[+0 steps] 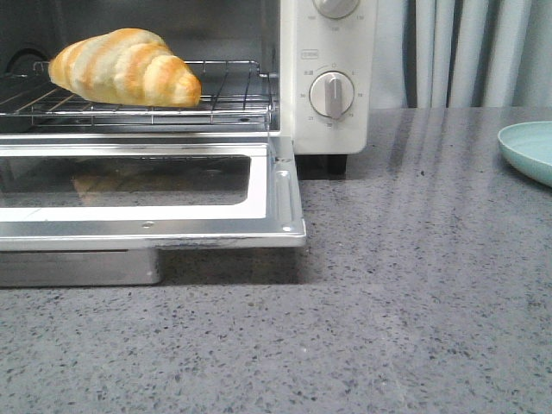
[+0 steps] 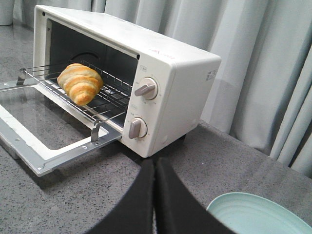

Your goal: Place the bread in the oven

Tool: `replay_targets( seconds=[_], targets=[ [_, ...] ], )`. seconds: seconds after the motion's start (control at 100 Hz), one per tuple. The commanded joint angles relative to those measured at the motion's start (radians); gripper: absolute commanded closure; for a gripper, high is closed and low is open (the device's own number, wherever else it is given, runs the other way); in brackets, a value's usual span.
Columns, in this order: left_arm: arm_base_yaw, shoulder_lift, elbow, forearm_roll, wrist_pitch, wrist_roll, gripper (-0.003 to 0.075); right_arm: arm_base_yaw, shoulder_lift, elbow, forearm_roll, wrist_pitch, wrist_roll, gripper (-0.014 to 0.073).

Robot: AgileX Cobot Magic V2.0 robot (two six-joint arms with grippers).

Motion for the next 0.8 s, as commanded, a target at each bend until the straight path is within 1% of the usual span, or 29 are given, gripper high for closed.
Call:
replay_targets(
  seconds=[0.0,0.09,0.26,0.79],
  targets=[
    [0.01,-0.014,0.013,0.046,-0.082,-0.136,0.0741,-0.002,0.024,-0.022,-0.042,-0.067,0.006,0.0662],
    [0.01,-0.023,0.047,0.046,-0.047,-0.199,0.0741,-0.002,0.024,-0.022,-0.042,-0.067,0.006,0.0662],
    [0.01,-0.029,0.053,0.049,0.091,-0.203,0.0741,-0.002,0.024,-0.022,-0.042,-0.067,0.006,0.0662],
    [0.01,-0.029,0.053,0.045,0.092,-0.203,0.0741,-0.002,0.024,-0.022,-0.042,-0.067,0.006,0.0662]
  ],
)
